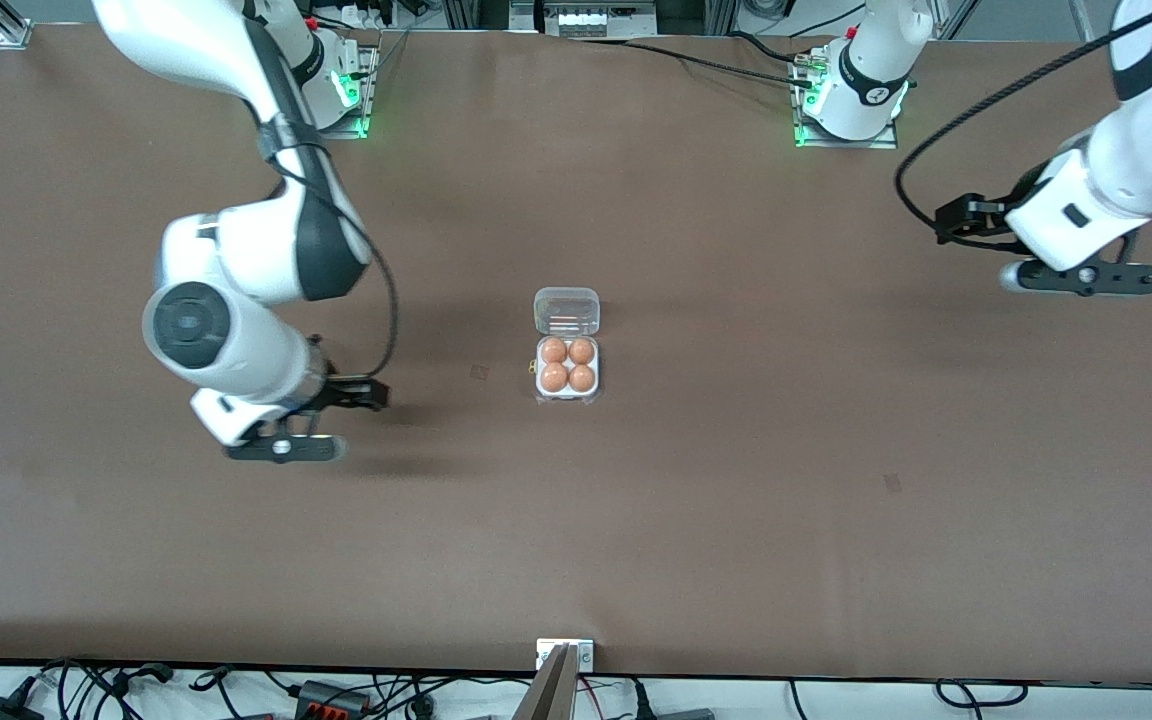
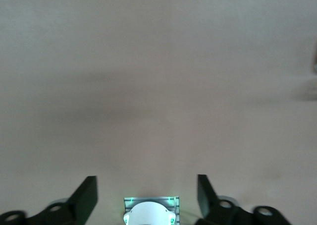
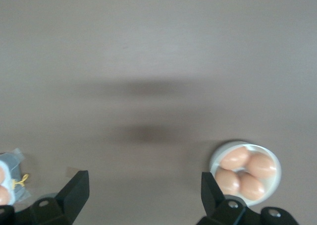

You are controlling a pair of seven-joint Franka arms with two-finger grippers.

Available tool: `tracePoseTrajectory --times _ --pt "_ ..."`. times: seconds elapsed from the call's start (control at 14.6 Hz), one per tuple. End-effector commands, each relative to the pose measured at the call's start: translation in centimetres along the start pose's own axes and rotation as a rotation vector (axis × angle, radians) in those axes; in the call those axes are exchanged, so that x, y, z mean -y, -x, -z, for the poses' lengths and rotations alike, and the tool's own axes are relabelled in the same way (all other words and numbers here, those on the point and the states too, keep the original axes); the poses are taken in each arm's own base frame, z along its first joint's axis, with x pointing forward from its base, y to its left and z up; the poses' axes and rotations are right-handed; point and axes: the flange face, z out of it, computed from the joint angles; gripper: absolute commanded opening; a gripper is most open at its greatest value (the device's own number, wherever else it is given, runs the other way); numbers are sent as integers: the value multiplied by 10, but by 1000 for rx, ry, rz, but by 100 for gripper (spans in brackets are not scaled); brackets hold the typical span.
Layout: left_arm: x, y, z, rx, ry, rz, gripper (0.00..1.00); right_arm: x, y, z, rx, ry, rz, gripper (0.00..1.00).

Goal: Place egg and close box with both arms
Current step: 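Retract the right gripper while the left gripper reaches the box lid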

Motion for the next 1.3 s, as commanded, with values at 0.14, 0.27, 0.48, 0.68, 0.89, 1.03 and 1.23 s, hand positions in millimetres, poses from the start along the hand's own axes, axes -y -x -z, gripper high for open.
tracePoseTrajectory --times 0.14,0.27,0.48,0.68,0.89,1.03,1.23 --pt "-102 4 -39 91 7 -130 29 -51 -2 51 13 9 -10 100" --pt "-153 12 -54 112 -11 -125 13 -71 -5 58 5 -1 -41 100" --pt "-242 19 -92 99 -2 -29 1 -101 -8 71 -10 -14 -91 100" --pt "-298 36 -131 48 21 15 1 -146 -11 84 -16 -64 -144 100" --pt "-353 62 -167 -21 53 48 1 -176 -3 107 -36 -116 -160 100" --pt "-378 69 -191 -38 70 53 1 -210 5 120 -44 -132 -185 100" --pt "-402 67 -223 -75 66 46 1 -231 16 132 -6 -82 -168 100"
